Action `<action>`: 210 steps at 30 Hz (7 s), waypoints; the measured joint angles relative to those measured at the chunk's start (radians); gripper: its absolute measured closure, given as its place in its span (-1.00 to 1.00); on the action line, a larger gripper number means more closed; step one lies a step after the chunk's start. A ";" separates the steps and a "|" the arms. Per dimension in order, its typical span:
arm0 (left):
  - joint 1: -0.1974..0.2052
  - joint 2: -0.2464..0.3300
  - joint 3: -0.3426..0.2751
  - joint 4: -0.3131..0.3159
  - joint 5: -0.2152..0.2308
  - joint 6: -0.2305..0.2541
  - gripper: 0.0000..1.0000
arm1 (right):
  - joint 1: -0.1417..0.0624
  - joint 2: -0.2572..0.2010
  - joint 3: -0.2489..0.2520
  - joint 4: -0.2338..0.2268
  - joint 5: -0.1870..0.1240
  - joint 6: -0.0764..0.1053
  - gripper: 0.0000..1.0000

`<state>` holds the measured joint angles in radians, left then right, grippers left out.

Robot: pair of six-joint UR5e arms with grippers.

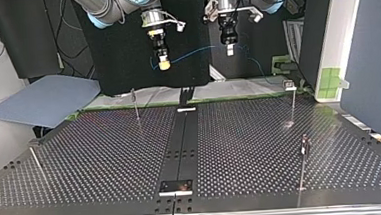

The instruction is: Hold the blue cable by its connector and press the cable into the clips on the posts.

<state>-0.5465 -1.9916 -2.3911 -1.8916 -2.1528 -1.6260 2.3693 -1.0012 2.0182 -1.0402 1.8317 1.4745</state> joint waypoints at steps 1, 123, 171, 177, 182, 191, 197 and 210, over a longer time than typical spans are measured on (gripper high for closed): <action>0.000 0.000 0.000 0.000 0.000 0.000 0.99 | 0.000 0.000 0.000 0.000 0.000 0.000 1.00; 0.000 0.000 0.000 0.000 0.000 0.000 0.99 | 0.000 0.000 0.000 0.000 0.000 0.000 1.00; -0.001 -0.072 0.000 -0.020 0.014 0.005 0.99 | 0.000 0.000 0.000 0.000 0.000 0.000 1.00; -0.002 -0.072 0.000 -0.020 0.014 0.005 0.99 | 0.022 0.022 -0.022 0.022 0.022 0.022 1.00; -0.002 -0.072 0.000 -0.020 0.014 0.005 0.99 | 0.064 0.065 -0.039 0.065 0.065 0.035 1.00; -0.002 -0.072 0.000 -0.020 0.014 0.005 0.99 | 0.084 0.143 -0.041 0.116 0.149 0.037 1.00; -0.002 -0.071 -0.001 -0.021 0.013 0.006 0.99 | 0.084 0.153 -0.041 0.118 0.179 0.037 1.00; 0.003 0.031 -0.056 -0.124 -0.047 0.052 0.99 | 0.075 0.086 -0.095 0.181 0.157 0.114 1.00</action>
<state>-0.5431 -1.9603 -2.4473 -2.0151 -2.1994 -1.5739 2.4442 -0.9156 1.9230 -0.8590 1.9888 1.5887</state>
